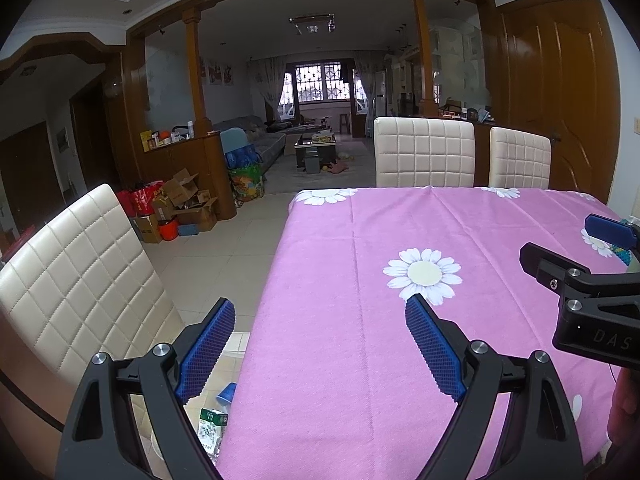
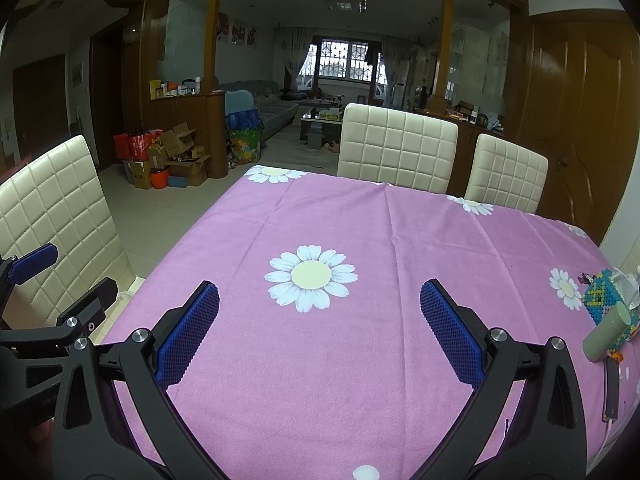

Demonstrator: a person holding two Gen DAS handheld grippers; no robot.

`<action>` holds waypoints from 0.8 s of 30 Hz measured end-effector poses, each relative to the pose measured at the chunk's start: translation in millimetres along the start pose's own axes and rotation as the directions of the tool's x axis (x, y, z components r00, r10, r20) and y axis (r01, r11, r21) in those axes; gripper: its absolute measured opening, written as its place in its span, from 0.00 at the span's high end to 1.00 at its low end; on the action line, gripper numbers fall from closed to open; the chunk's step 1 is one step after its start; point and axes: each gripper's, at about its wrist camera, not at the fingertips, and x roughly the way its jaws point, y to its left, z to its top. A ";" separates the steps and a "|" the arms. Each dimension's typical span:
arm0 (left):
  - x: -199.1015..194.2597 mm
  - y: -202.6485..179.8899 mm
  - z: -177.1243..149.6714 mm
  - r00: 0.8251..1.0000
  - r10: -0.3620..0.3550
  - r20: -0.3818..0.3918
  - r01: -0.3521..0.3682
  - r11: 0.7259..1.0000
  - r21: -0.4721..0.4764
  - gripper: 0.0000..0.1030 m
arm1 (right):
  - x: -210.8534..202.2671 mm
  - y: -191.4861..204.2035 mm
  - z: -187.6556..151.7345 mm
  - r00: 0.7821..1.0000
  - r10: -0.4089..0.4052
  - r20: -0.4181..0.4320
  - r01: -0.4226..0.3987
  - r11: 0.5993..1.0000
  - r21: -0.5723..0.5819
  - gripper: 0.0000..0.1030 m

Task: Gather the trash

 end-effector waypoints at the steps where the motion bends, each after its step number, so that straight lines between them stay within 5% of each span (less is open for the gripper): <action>1: -0.2 0.6 -0.4 1.000 -0.001 -0.001 0.001 1.000 -0.001 0.17 | 0.0 -0.1 0.0 1.000 0.002 0.000 -0.002 1.000 0.001 0.04; 24: 2.3 9.7 -6.0 0.999 -0.004 -0.041 0.003 1.000 -0.031 0.17 | -1.9 9.3 -9.1 1.000 0.016 -0.013 -0.016 1.000 0.000 0.04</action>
